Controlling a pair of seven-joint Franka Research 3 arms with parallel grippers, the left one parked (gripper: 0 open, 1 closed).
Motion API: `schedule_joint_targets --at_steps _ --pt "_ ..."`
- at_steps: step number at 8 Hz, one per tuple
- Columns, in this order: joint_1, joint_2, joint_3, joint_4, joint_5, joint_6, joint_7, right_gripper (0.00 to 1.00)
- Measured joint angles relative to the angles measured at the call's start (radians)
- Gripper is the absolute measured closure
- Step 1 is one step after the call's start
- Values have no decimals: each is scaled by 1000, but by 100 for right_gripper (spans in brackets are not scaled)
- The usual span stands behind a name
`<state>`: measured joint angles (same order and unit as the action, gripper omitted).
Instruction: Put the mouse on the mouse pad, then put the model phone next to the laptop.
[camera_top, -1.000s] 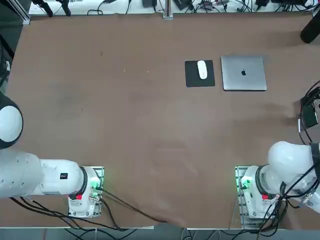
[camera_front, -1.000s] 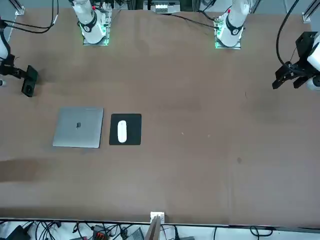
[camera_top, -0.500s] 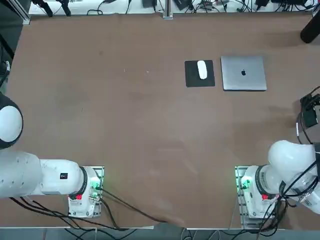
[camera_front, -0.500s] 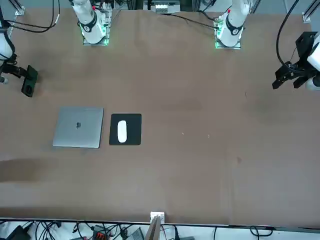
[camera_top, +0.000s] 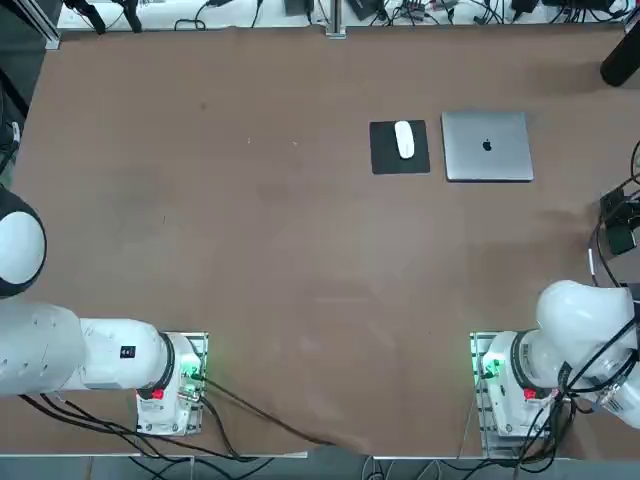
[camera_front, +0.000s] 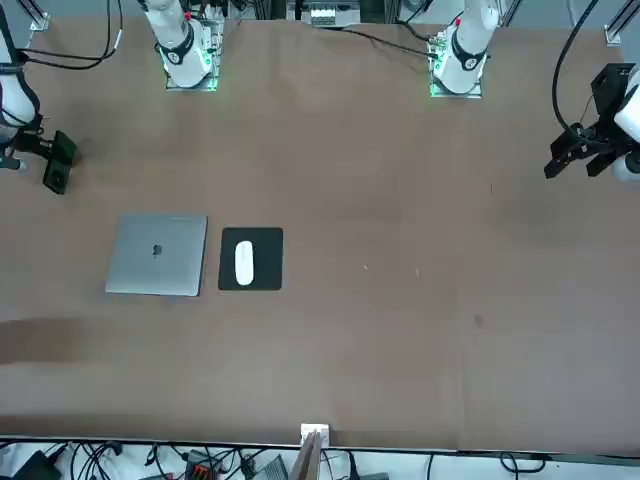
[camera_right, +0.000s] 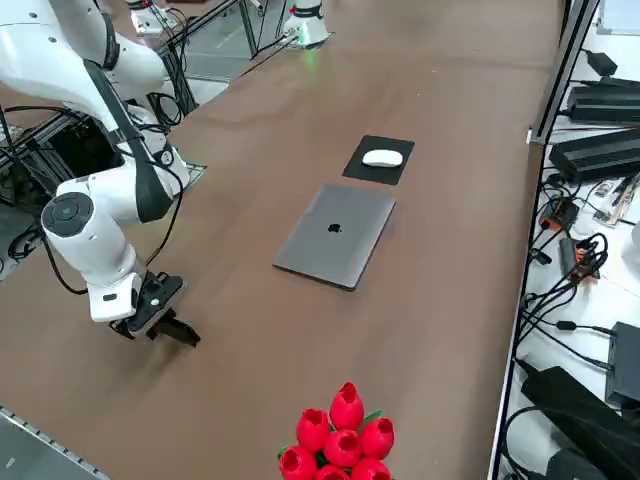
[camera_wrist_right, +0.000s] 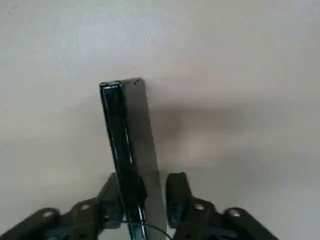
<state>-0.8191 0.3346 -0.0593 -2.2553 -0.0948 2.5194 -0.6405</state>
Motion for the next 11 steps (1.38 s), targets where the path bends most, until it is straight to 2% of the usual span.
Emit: schedule_joint_targets --at_steps 1,3,4,5,7,8,9,11 --pt "0 -4 5 2 0 4 0 80" --pt "1 -14 40 14 0 -5 2 83" --pt "1 -17 82 45 0 -50 3 83" --pt "2 -16 145 105 20 -144 4 83" --pt "9 19 268 253 151 -345 6 83" --pt "12 71 302 333 191 -413 6 83" --pt "12 146 316 422 223 -483 6 83" --pt "11 317 322 609 301 -604 0 83"
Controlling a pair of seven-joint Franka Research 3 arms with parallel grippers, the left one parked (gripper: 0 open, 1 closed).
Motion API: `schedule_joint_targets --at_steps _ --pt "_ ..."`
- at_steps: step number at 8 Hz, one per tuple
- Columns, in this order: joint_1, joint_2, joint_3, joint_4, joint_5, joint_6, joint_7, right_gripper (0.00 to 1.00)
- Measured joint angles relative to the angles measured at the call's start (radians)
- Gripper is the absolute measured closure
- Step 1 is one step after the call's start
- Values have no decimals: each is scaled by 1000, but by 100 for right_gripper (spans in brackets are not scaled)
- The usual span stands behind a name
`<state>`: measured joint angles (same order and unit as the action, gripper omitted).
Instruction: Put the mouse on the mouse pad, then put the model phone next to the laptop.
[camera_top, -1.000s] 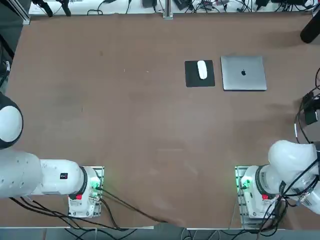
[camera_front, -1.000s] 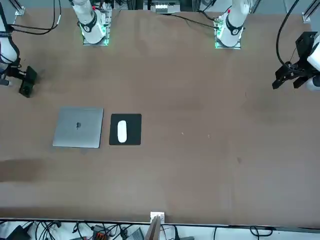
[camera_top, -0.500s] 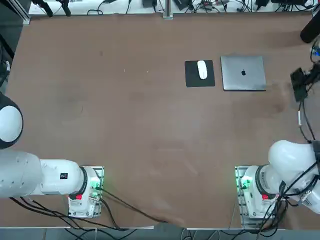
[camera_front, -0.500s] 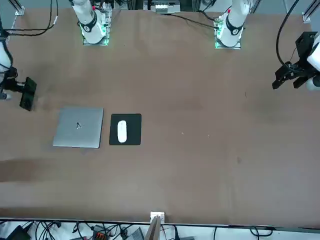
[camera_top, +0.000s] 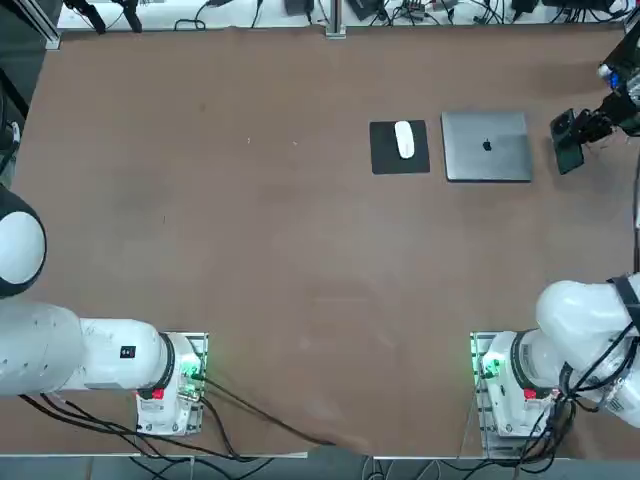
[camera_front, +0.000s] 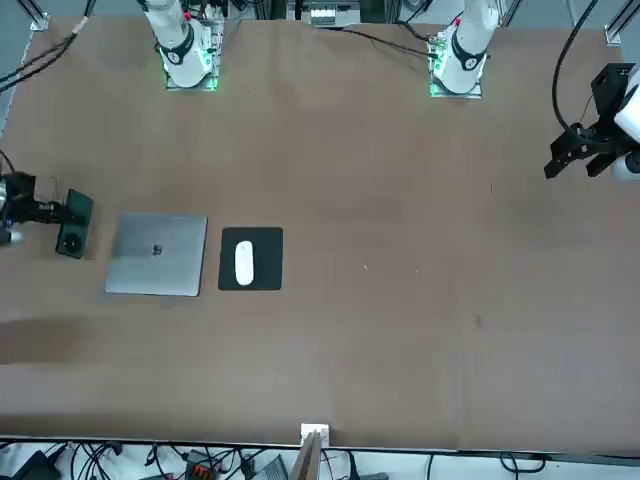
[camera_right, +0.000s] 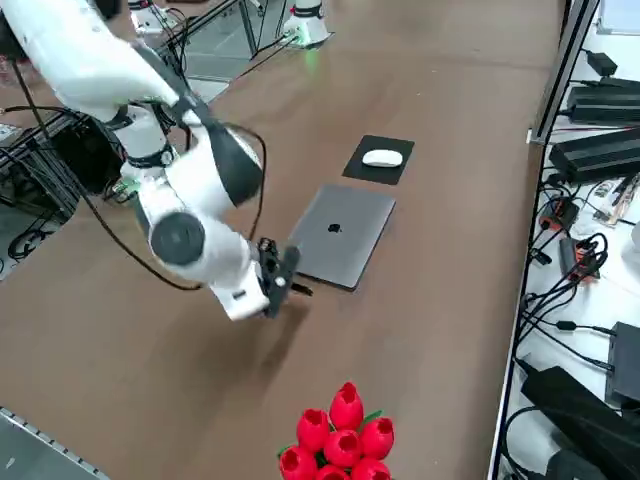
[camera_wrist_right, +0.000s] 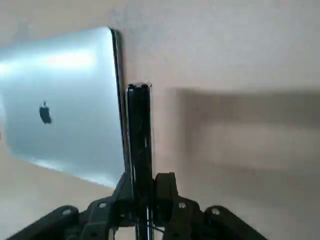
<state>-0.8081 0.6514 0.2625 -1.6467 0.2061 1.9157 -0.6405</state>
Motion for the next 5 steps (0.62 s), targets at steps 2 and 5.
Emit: schedule_joint_targets --at_steps 2,5 --pt "-2 94 0 71 13 -17 -12 83" --pt "-2 105 10 84 32 -31 -25 83"
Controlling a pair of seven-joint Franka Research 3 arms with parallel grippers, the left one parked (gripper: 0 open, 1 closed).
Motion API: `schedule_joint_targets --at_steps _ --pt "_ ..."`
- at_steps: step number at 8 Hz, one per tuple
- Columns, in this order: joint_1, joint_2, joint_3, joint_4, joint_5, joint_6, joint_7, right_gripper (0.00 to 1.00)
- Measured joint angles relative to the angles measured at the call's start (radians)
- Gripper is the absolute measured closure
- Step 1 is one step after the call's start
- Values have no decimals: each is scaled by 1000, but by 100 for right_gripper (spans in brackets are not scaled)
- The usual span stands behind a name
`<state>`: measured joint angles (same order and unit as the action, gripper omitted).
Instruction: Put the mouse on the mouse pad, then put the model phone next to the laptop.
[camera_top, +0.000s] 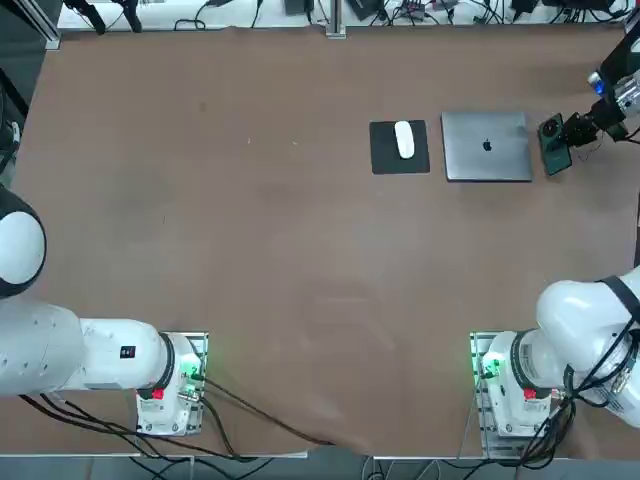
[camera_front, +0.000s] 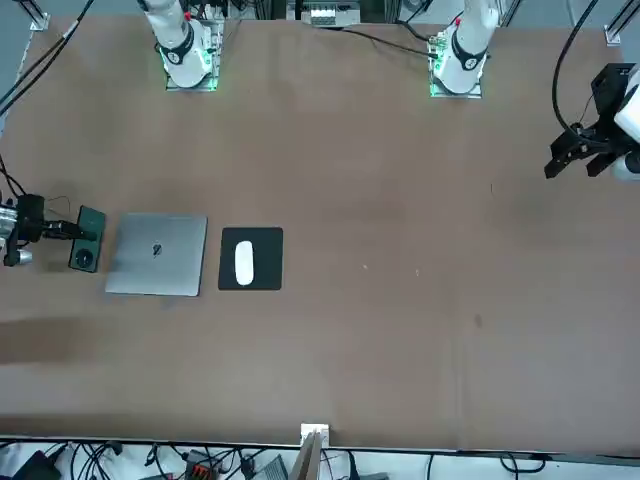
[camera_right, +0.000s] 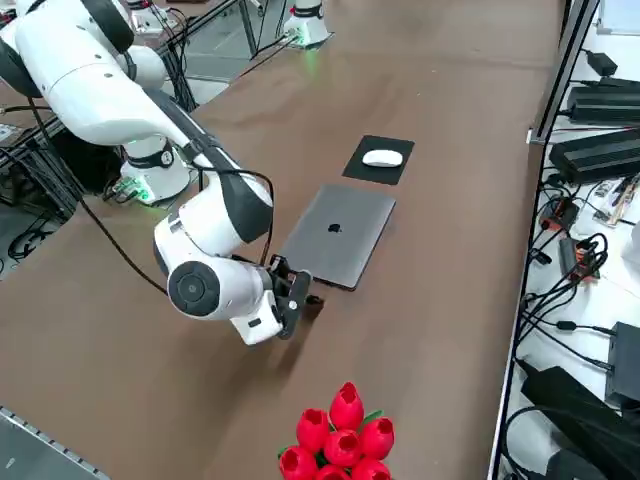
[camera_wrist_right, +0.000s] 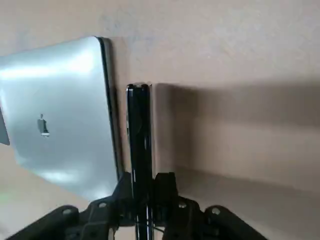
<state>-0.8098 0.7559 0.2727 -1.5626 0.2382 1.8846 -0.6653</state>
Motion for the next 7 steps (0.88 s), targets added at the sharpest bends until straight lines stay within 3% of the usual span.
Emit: schedule_joint_targets --at_steps 7 --pt "-1 20 5 3 62 -9 -33 83"
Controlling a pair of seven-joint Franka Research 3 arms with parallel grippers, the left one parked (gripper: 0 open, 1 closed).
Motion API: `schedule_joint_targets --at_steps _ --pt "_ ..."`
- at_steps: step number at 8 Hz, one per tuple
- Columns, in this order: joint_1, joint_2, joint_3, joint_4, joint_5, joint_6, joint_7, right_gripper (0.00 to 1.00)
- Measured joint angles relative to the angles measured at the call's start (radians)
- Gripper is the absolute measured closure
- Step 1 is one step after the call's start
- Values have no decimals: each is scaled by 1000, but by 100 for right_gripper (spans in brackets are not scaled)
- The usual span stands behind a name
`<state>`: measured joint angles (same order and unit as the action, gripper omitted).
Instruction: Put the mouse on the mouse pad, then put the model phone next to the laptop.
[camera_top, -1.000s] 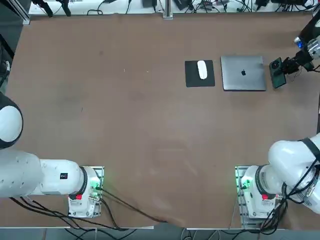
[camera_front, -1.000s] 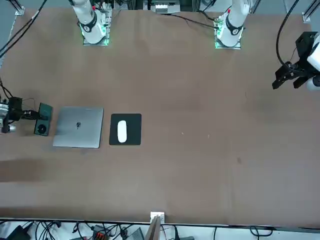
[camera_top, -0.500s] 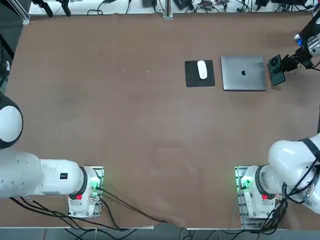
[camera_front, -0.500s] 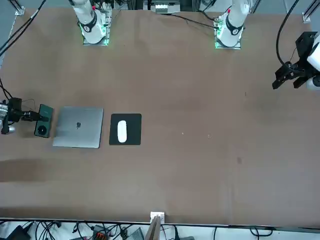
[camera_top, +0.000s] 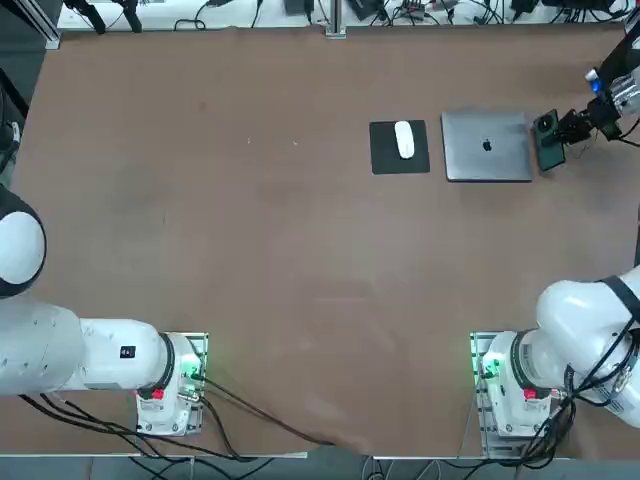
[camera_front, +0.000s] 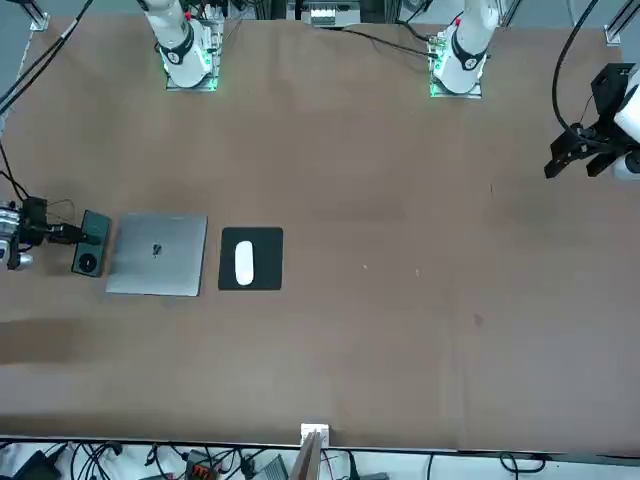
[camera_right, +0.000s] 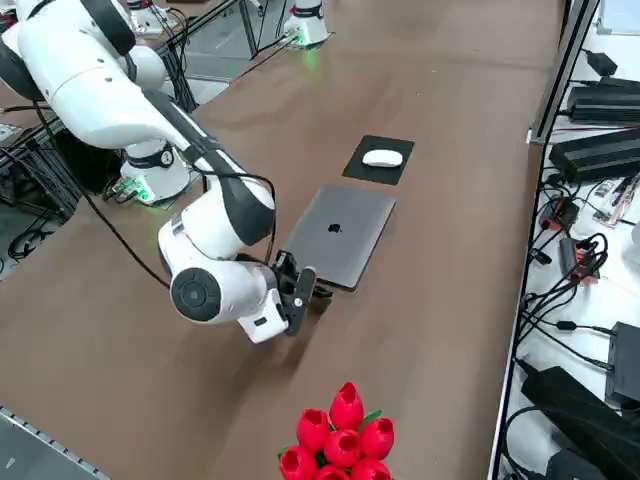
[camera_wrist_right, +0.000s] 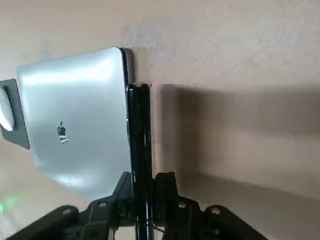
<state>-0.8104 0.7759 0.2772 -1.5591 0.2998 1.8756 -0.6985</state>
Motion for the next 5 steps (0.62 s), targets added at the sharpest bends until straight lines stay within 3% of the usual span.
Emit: schedule_joint_targets --at_steps 1,2,5 --pt "-1 7 0 0 0 1 -7 82" --pt "-3 14 0 0 0 7 -11 70" --pt "-10 10 -5 14 -33 61 -13 13"
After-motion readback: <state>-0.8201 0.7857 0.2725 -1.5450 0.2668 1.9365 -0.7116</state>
